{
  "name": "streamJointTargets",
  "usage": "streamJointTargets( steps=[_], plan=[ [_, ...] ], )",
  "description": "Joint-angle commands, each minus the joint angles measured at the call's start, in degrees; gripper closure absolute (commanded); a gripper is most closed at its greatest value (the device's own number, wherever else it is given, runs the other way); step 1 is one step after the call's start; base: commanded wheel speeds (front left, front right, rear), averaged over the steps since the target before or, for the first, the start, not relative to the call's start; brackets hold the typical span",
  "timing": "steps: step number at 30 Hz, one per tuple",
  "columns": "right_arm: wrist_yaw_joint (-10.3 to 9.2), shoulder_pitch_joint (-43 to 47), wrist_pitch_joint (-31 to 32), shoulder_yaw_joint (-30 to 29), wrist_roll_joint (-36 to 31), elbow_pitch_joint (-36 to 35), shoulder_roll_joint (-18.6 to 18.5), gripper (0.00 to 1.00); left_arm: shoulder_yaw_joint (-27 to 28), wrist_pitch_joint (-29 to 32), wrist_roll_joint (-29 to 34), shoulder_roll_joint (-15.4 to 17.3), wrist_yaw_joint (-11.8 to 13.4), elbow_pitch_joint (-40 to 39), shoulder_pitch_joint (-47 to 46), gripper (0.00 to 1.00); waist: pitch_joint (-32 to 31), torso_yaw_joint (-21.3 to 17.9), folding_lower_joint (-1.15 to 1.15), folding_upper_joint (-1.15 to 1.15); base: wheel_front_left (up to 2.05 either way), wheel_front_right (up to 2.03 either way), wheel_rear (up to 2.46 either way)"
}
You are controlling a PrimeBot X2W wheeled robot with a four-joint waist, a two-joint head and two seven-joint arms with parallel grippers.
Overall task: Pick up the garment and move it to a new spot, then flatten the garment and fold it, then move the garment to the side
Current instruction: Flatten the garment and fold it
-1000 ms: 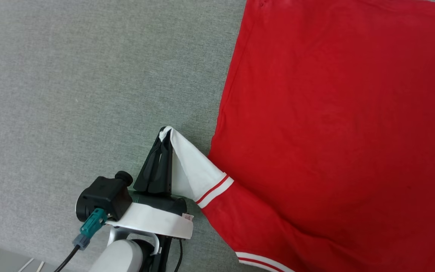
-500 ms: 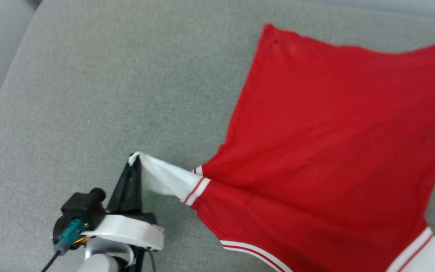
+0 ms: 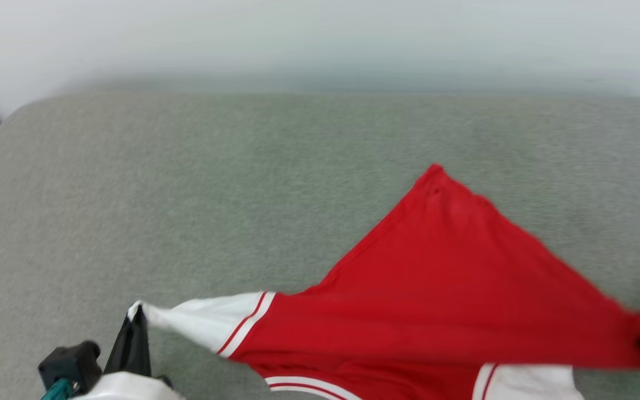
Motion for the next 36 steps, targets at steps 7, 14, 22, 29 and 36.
streamJointTargets(
  steps=[7,14,22,29,36],
  plan=[
    [-0.04,16.01,-1.87,-3.18,0.14,-1.68,8.76,0.89,1.12,1.58,-1.34,2.03,0.84,-0.23,4.43,1.0,-5.6,-5.83,0.02,0.0,0.0,0.0,0.0],
    [-0.03,17.86,-8.19,-5.16,-0.38,-2.97,13.02,0.0,0.57,2.8,-1.39,2.56,1.13,-0.56,5.13,1.0,-6.19,-6.92,0.02,0.0,0.0,0.0,0.0],
    [-0.04,11.2,-26.29,-6.74,-1.61,-4.97,12.89,0.0,-0.23,3.32,-0.44,2.84,1.35,-2.43,2.75,1.0,-4.21,-6.7,0.02,0.0,0.0,0.0,0.0],
    [-0.04,0.68,-36.08,-3.11,0.54,-2.79,11.3,0.0,-1.51,3.15,1.47,2.27,1.34,-5.19,-1.6,1.0,1.26,-4.73,0.02,0.0,0.0,0.0,0.0],
    [-0.04,-11.64,-24.53,7.23,3.89,-0.03,5.63,0.0,-3.79,2.67,3.45,1.0,0.42,-6.73,-7.63,1.0,7.91,-1.77,0.02,0.0,0.0,0.0,0.0]
  ],
)
